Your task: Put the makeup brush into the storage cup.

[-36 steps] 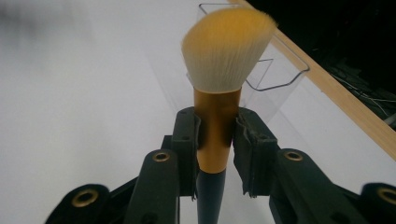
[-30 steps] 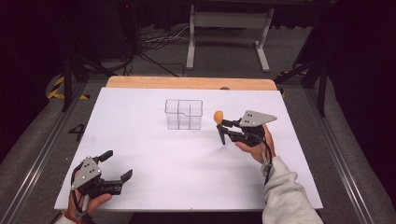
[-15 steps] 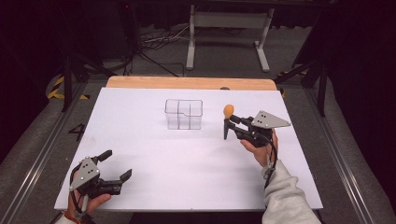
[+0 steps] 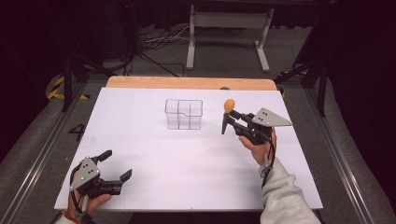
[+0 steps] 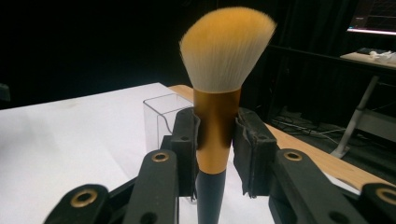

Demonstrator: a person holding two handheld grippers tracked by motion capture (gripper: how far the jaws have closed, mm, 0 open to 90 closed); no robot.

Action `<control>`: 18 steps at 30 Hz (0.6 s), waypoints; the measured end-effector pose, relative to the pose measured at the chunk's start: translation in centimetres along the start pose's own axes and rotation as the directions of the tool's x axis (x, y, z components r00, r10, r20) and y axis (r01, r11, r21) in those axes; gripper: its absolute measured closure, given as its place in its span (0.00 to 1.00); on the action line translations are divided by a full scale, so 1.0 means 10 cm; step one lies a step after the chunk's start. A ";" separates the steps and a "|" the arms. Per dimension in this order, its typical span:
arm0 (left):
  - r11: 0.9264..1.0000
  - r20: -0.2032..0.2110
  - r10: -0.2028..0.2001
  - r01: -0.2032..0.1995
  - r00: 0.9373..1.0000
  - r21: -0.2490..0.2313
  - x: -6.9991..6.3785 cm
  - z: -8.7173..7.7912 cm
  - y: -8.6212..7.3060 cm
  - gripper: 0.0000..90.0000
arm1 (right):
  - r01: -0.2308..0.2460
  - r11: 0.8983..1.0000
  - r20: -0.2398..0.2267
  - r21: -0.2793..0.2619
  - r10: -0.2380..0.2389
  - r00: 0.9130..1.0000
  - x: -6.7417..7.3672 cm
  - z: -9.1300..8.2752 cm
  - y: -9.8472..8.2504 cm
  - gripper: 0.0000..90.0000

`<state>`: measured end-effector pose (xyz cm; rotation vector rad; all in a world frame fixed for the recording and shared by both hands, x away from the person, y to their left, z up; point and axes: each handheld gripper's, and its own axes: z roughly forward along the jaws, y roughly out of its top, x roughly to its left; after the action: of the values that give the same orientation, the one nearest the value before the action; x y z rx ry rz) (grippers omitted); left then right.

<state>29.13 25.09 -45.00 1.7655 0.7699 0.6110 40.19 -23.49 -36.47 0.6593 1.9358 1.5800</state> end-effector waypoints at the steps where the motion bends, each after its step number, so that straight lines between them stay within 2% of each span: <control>1: 1.000 0.001 0.000 0.000 1.000 -0.001 0.00 0.00 0.00 0.05 | -0.005 1.000 0.014 -0.007 0.005 1.000 0.00 0.00 0.03 0.79; 10: 1.000 -0.014 0.015 -0.015 1.000 -0.022 0.00 -0.03 0.01 0.04 | 0.002 1.000 0.045 -0.029 -0.001 0.999 -0.02 0.06 0.19 0.79; 18: 0.999 -0.033 0.024 -0.025 0.999 -0.029 0.00 -0.07 0.03 0.04 | 0.014 0.999 0.059 -0.047 -0.011 0.998 -0.02 0.19 0.34 0.79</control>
<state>28.68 25.43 -44.47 1.7438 0.7584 0.6661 41.74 -21.68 -33.35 0.6654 1.8508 1.5765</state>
